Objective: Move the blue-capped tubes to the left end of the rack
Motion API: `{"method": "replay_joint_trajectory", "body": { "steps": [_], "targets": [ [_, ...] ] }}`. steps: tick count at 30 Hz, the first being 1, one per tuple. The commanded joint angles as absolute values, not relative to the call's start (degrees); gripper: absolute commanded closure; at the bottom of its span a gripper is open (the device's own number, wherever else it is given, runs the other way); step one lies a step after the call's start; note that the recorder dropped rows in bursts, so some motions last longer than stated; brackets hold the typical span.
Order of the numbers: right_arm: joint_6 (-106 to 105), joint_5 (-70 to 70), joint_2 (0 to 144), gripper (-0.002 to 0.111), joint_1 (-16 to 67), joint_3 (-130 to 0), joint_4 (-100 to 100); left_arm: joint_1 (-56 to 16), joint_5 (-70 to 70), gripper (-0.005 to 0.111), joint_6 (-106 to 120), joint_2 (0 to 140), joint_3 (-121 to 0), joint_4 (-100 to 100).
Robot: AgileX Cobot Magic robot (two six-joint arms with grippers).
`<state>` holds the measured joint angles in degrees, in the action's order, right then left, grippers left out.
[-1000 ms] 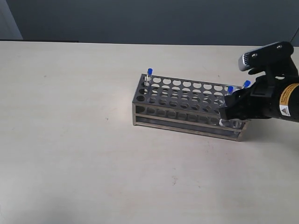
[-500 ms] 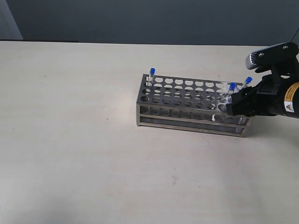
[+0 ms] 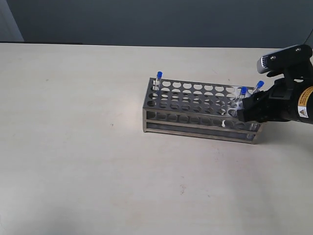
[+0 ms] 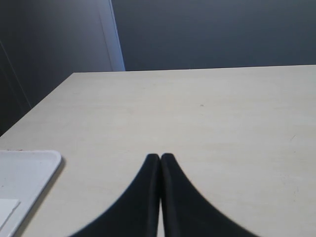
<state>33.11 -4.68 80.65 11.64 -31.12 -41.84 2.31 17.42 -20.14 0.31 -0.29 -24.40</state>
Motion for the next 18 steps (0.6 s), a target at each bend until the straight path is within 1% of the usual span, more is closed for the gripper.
{"method": "replay_joint_trajectory", "body": {
  "steps": [1, 7, 13, 18],
  "targets": [
    [31.45, -4.68, 79.27, 0.061, 11.38, -31.12, -41.93, 2.09, 16.8, 0.106, -20.42, 0.0, -0.2, -24.72],
    [30.46, -5.05, 77.69, 0.061, 11.38, -31.24, -41.69, 2.09, 16.8, 0.106, -20.42, 0.0, -0.2, -24.72],
    [28.44, -5.66, 79.75, 0.061, 11.38, -31.24, -41.57, 2.09, 16.8, 0.106, -20.42, 0.0, -0.2, -24.72],
    [26.96, -8.44, 82.76, 0.061, 8.02, -31.24, -40.44, 2.09, 16.8, 0.106, -20.42, 0.0, -0.2, -24.72]
  ]
}}
